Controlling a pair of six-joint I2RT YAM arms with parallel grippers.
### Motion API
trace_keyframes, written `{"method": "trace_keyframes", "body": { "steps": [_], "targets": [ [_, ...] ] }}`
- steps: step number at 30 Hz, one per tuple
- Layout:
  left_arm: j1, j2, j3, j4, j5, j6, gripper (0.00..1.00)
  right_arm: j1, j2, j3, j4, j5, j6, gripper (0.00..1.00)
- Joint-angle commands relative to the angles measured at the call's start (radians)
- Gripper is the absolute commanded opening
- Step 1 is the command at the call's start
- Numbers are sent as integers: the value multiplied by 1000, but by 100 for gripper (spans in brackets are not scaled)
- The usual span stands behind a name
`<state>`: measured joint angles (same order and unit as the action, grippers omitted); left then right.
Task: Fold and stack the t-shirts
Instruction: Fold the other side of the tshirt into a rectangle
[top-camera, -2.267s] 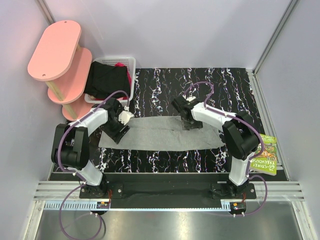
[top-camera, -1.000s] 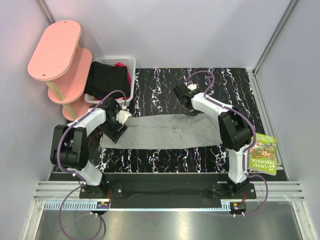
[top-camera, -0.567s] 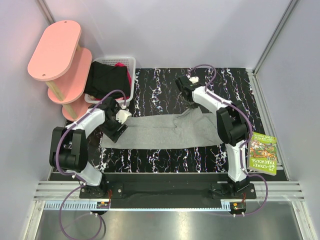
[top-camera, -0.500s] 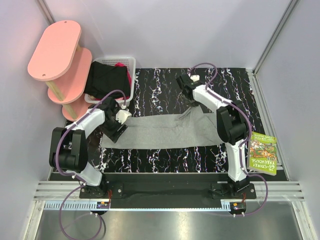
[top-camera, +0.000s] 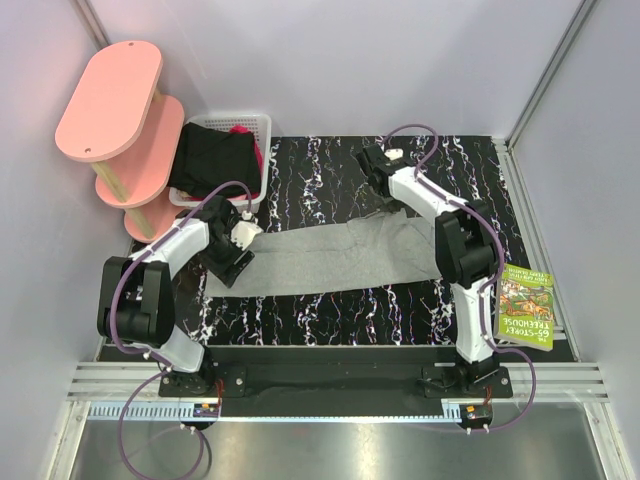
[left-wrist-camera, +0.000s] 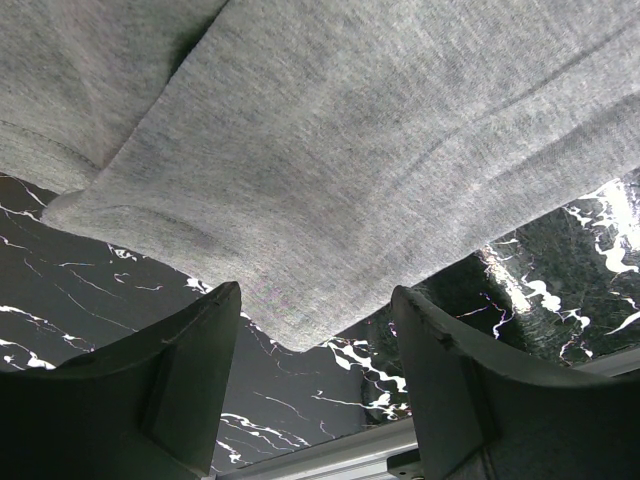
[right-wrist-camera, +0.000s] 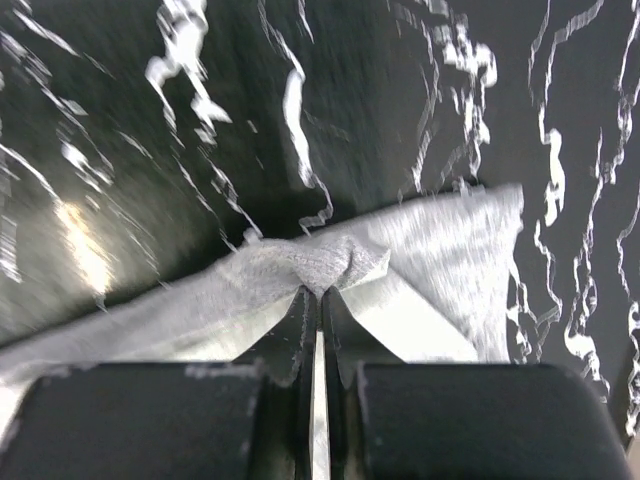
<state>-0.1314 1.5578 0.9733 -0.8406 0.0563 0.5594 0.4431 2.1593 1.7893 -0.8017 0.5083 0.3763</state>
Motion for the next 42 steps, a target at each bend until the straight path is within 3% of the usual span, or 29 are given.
{"method": "trace_keyframes", "body": {
  "steps": [1,8,17,28,30,32,38,42],
  "targets": [
    [4,-36,7,-2,17,8,67,3,-116,-68,-30,-10,36,0],
    [3,-28,21,-9,36,2,67,14,-228,-197,-36,2,61,0],
    [-17,-22,30,-12,39,-9,67,65,-308,-244,-82,1,84,0],
    [-19,-19,38,-15,33,-6,67,149,-407,-461,-171,12,254,1],
    [-19,-19,39,-14,33,-4,67,157,-414,-504,-174,-1,269,7],
    [-17,-21,36,-15,31,-4,67,157,-409,-528,-179,-17,280,24],
    [-19,-25,28,-14,25,-3,67,161,-432,-433,-218,-8,274,56],
    [-19,-24,31,-15,28,-9,67,172,-351,-299,-177,-72,217,59]
  ]
}}
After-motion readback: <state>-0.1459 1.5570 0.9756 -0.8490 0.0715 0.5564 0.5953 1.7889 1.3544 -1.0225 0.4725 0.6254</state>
